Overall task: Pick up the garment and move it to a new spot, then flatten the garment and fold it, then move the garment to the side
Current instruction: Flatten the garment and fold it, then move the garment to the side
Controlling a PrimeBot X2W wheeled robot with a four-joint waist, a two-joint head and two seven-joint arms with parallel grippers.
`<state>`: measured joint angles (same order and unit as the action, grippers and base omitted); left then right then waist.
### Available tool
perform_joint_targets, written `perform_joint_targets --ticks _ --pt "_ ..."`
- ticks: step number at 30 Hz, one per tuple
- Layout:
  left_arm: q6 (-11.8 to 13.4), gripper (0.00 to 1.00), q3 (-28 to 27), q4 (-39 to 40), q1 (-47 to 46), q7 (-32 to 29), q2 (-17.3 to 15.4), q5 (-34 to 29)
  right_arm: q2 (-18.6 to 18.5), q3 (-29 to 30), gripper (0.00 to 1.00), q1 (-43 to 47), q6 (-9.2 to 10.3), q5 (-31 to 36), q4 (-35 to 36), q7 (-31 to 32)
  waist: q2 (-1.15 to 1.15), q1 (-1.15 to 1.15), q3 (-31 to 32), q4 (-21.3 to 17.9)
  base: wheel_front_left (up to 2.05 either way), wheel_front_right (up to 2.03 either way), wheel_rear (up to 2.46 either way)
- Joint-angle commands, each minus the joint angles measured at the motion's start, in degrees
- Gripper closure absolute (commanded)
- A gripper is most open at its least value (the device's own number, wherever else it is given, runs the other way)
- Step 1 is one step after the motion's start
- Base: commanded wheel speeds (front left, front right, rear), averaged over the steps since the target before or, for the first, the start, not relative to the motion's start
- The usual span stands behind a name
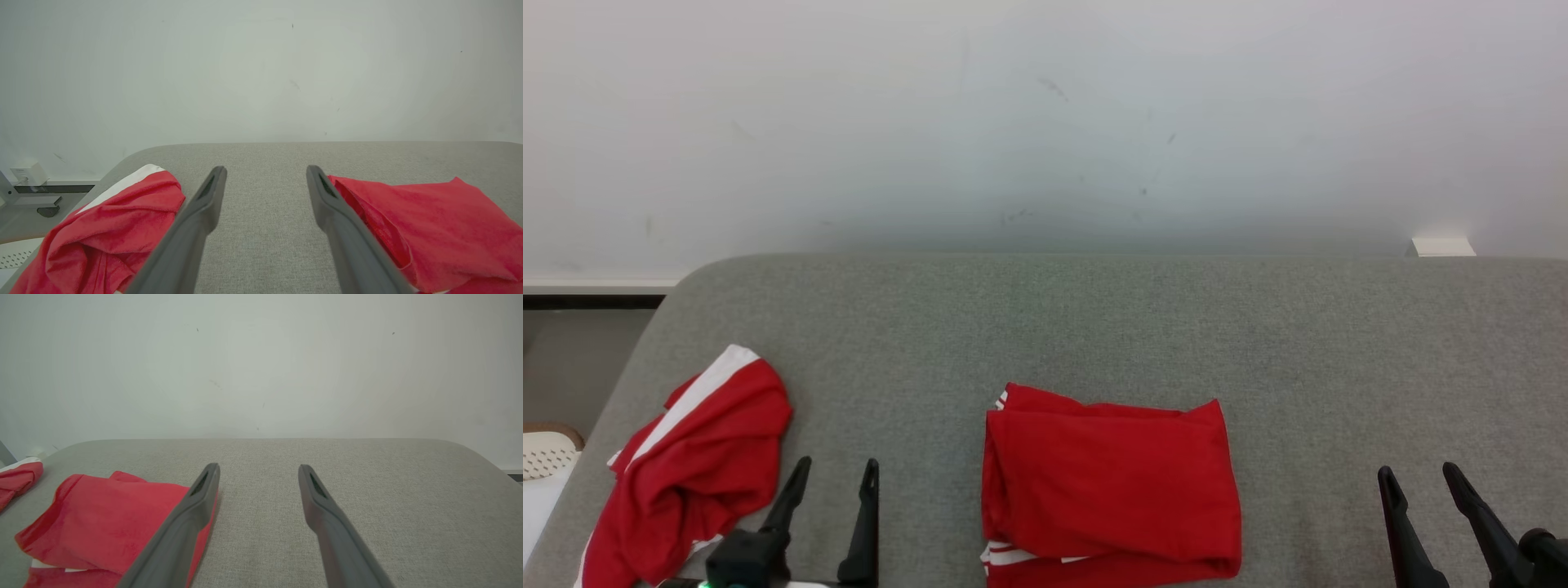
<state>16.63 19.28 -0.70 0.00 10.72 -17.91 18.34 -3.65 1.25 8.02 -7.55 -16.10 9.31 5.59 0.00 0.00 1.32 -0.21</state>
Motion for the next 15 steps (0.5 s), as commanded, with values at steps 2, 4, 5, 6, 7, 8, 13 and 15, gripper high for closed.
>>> perform_joint_targets --ticks 2,4,5,6,7,8,13,15 --pt "0.08 0.0 0.11 0.05 0.47 -0.13 -0.6 0.08 0.1 0.29 0.0 0.73 0.13 0.66 0.54 0.37 0.0 0.0 0.1 0.0 0.0 0.0 0.0" --pt "0.15 0.0 0.18 0.14 0.24 -0.13 -0.66 -0.01 0.19 0.4 0.0 0.79 0.13 0.76 0.73 0.57 0.0 0.0 0.1 0.04 0.0 0.0 0.0" --pt "0.19 0.0 0.23 0.15 0.13 -0.13 -0.68 -0.05 0.22 0.42 0.0 0.79 0.13 0.72 0.79 0.62 0.0 0.0 0.08 0.06 0.0 0.0 0.0" --pt "0.19 0.0 0.23 0.15 0.13 -0.13 -0.68 -0.05 0.22 0.42 0.0 0.79 0.13 0.72 0.79 0.62 0.0 0.0 0.08 0.06 0.0 0.0 0.0" --pt "0.24 0.0 0.25 0.15 0.03 -0.14 -0.7 -0.07 0.26 0.45 0.0 0.77 0.13 0.71 0.82 0.71 0.0 0.0 0.08 0.08 0.0 0.0 0.0" --pt "0.29 0.0 0.29 0.16 -0.06 -0.13 -0.71 -0.08 0.28 0.47 0.0 0.75 0.13 0.67 0.86 0.73 0.0 0.0 0.06 0.09 0.0 0.0 0.0" --pt "0.43 0.0 0.45 0.12 -0.5 -0.11 -0.77 -0.19 0.36 0.6 0.0 0.52 0.13 0.6 0.91 0.68 0.0 0.0 -0.06 0.22 0.0 0.0 0.0" --pt "0.45 0.0 0.46 0.16 -0.76 -0.07 -0.84 -0.19 0.41 0.68 0.0 0.39 0.13 0.48 0.93 0.7 0.0 0.0 -0.16 0.33 0.0 0.0 0.0"
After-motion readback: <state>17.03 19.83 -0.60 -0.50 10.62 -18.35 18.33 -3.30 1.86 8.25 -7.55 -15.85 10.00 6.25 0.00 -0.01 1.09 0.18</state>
